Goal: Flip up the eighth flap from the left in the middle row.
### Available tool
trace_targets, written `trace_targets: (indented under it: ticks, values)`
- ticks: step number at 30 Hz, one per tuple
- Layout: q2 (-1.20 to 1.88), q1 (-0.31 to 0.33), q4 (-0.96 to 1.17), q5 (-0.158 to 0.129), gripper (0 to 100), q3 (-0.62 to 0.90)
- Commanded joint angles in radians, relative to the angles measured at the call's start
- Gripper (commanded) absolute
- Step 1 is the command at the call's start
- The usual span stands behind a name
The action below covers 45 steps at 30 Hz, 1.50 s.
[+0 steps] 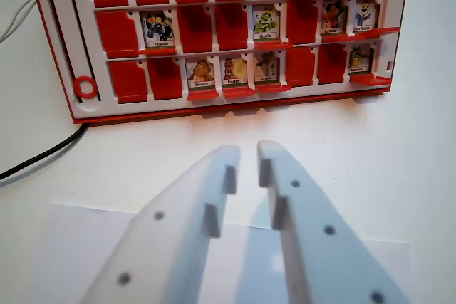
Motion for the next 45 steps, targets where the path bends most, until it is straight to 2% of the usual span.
trace_targets:
  ticks: [1, 24, 28, 32, 37, 45]
  values:
    - [0.002, -0.002, -0.017, 0.006, 3, -0.048]
    - [-0.029, 0.008, -0.009, -0.003, 3, -0.083]
    - [-0.167, 0.032, -0.018, 0.020, 3, -0.167]
    - [-0.279, 0.074, -0.087, 0.015, 3, -0.204]
    - [-0.445, 0.129, -0.106, 0.023, 3, -0.296]
    - [-0.632, 0.249, -0.120, -0.009, 3, -0.403]
